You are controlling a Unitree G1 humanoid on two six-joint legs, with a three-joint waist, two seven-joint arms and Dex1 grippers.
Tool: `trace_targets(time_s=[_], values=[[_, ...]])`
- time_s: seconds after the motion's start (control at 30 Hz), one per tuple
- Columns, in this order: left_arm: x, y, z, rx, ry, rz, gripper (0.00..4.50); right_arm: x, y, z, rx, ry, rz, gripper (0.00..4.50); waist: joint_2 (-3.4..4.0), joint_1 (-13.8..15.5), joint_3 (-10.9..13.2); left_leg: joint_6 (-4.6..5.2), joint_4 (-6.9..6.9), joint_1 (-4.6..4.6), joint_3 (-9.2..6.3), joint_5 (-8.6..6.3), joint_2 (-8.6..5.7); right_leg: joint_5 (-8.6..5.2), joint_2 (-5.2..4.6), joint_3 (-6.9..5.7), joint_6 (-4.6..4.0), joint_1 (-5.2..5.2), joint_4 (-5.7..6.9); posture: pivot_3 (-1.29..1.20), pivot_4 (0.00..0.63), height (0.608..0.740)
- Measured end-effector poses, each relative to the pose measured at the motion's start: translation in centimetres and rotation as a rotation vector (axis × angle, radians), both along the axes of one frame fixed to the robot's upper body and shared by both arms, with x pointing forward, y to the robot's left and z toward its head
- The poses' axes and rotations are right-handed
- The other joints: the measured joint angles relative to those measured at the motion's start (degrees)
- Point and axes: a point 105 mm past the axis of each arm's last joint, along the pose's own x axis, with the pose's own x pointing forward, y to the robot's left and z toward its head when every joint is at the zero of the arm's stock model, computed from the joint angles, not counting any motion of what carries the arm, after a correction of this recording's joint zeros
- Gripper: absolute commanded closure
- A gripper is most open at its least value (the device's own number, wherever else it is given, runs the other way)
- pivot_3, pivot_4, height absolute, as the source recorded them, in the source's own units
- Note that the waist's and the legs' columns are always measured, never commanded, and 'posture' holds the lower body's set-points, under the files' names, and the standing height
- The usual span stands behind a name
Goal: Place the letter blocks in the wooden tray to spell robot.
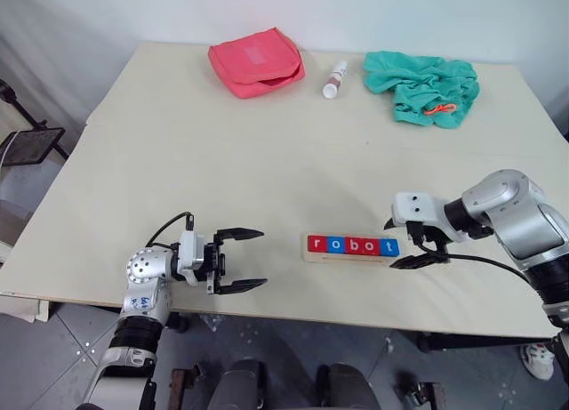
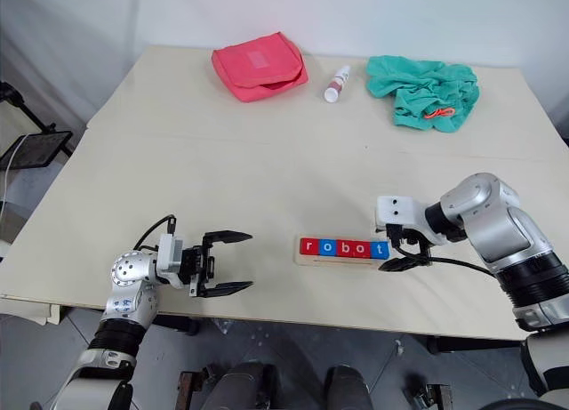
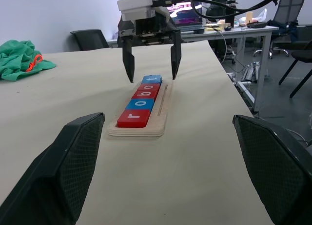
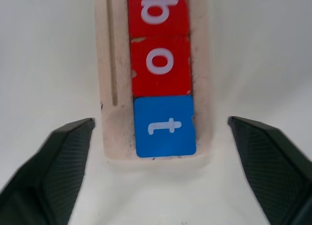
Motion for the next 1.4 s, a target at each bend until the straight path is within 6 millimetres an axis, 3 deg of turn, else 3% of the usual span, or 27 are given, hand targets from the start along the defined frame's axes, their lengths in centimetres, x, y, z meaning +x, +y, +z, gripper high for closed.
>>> trace_targets(time_s=[0.17,0.27,0.43,0.63,0.67,1.4], values=[[0.0,0.0,0.0,0.0,-0.001,-0.002,0.0,-0.7,0.2,1.2,0.084,-0.009,-0.031,0.03,0.0,0.2,0.0,0.0,0.0,-0.01,-0.05,0.0,-0.02,0.0,-0.02,0.02,0.0,0.02,0.01,0.0,0.15,0.74],[0.1,0.0,0.0,0.0,0.001,-0.001,0.0,-1.1,-1.0,1.2,0.139,-0.014,-0.1,0.61,0.0,0.4,0.0,0.0,0.0,-0.03,-0.12,0.0,-0.06,0.0,-0.04,0.03,0.0,0.04,0.01,0.0,0.15,0.74],[0.1,0.0,0.0,0.003,0.001,-0.008,0.0,-2.3,-3.2,0.2,0.171,-0.005,-0.186,2.27,0.0,0.5,0.0,0.0,-0.01,-0.02,-0.09,0.0,-0.05,0.0,-0.03,-0.02,0.0,0.05,0.01,0.0,0.15,0.74],[0.6,-0.2,0.4,0.005,-0.005,-0.025,0.0,-2.1,-3.7,-0.6,0.165,-0.034,-0.226,4.29,0.0,0.0,0.0,0.0,-0.01,0.03,0.08,0.0,0.02,0.0,0.02,-0.15,0.0,0.02,0.01,0.0,0.15,0.74],[0.6,-0.2,0.5,0.006,-0.009,-0.03,0.0,-2.0,-3.7,-0.6,0.167,-0.04,-0.229,4.45,0.0,0.0,0.0,0.0,-0.01,0.03,0.08,0.0,0.03,0.0,0.02,-0.16,0.0,0.02,0.01,0.0,0.15,0.74],[0.5,-0.1,0.3,0.01,-0.003,-0.033,0.0,-1.2,-2.5,-1.5,0.185,-0.043,-0.227,4.45,0.0,0.1,0.0,0.0,0.0,0.02,0.02,0.0,-0.01,0.0,-0.01,-0.14,0.0,0.03,0.01,0.0,0.15,0.74]])
